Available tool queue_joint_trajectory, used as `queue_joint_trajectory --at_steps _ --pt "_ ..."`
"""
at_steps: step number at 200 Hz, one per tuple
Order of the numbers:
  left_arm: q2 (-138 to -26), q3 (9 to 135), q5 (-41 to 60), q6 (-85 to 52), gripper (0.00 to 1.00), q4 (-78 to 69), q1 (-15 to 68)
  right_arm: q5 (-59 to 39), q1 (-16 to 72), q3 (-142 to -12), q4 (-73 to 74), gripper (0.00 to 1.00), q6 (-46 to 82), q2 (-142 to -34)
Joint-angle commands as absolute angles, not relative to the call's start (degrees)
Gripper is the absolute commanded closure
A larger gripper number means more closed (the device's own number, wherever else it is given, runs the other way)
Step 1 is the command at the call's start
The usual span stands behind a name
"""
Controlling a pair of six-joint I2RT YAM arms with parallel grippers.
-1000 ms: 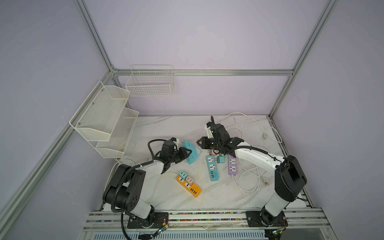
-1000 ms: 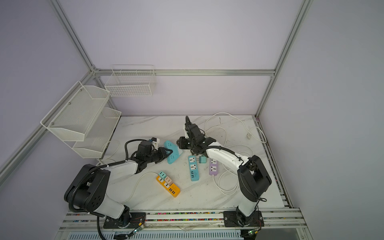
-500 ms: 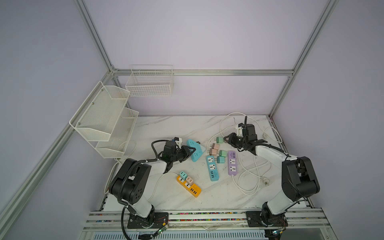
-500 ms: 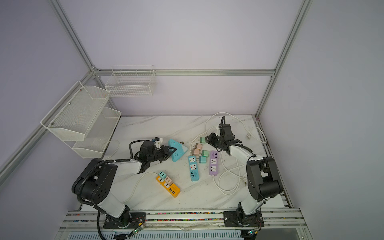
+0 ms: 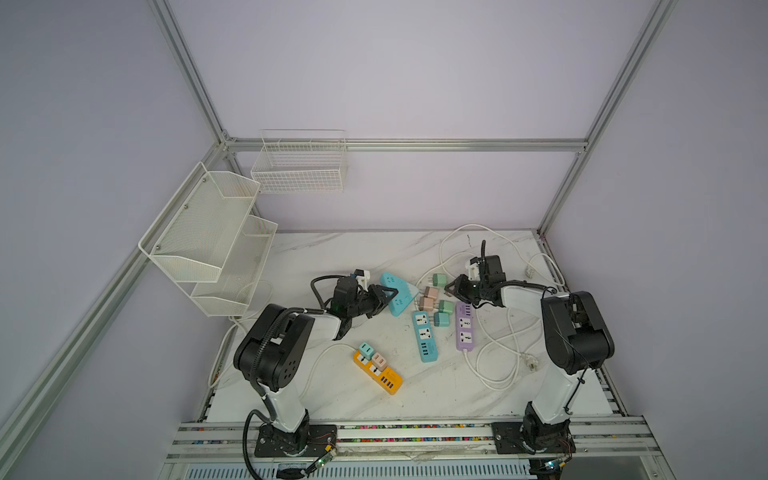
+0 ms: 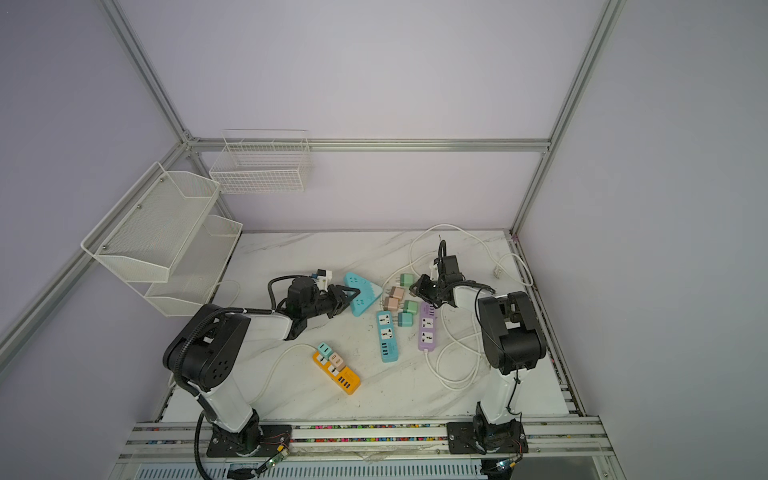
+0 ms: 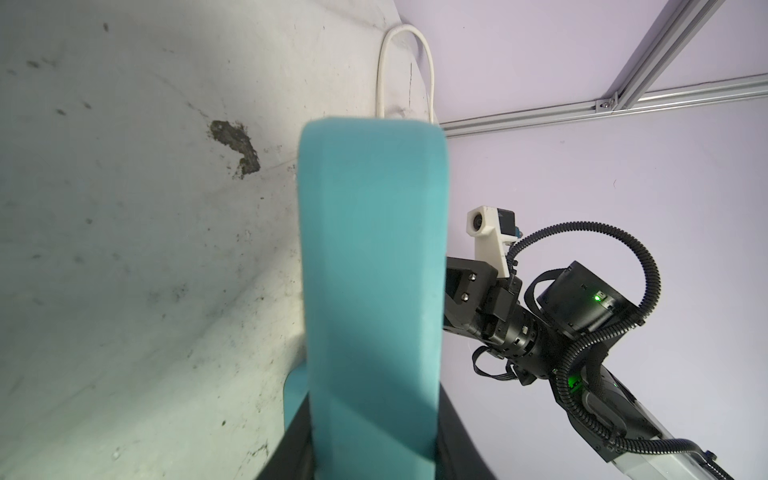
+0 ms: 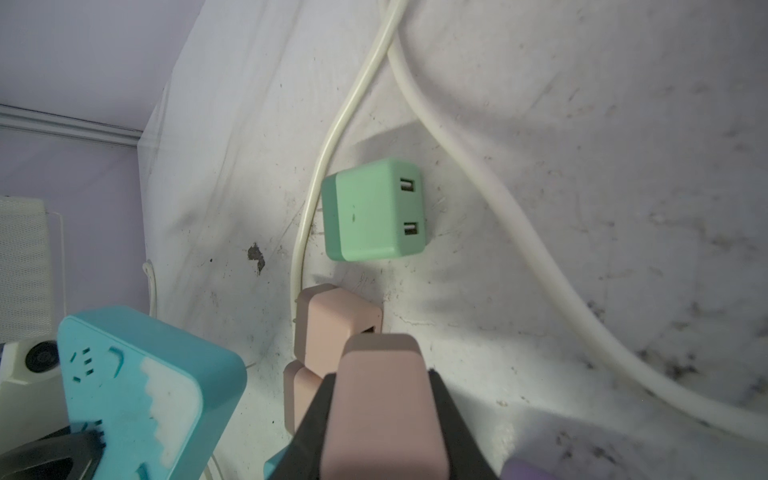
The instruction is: Pull the plug off the socket
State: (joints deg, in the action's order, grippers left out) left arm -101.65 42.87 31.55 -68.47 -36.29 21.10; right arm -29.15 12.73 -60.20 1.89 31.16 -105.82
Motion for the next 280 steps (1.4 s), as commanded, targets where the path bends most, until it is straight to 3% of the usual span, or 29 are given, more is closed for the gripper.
queue_joint_trajectory --at_steps 1,108,141,280 --pt "-101.69 47.73 33.27 -69.33 0.96 -41.03 21.45 -29.89 12.44 -62.34 2.99 0.8 29.04 -107.16" --pt "-103.8 47.06 33.31 -69.35 0.8 -41.87 21.44 -28.61 12.48 -65.36 0.83 0.75 26.47 -111.21" --pt "-103.93 46.54 33.14 -69.51 0.73 -41.85 21.44 -28.0 12.48 -66.32 -0.71 0.68 25.46 -111.75" --pt "-102.65 45.06 31.81 -68.38 0.6 -38.07 20.88 -19.64 12.48 -69.01 -9.48 0.39 21.19 -107.6"
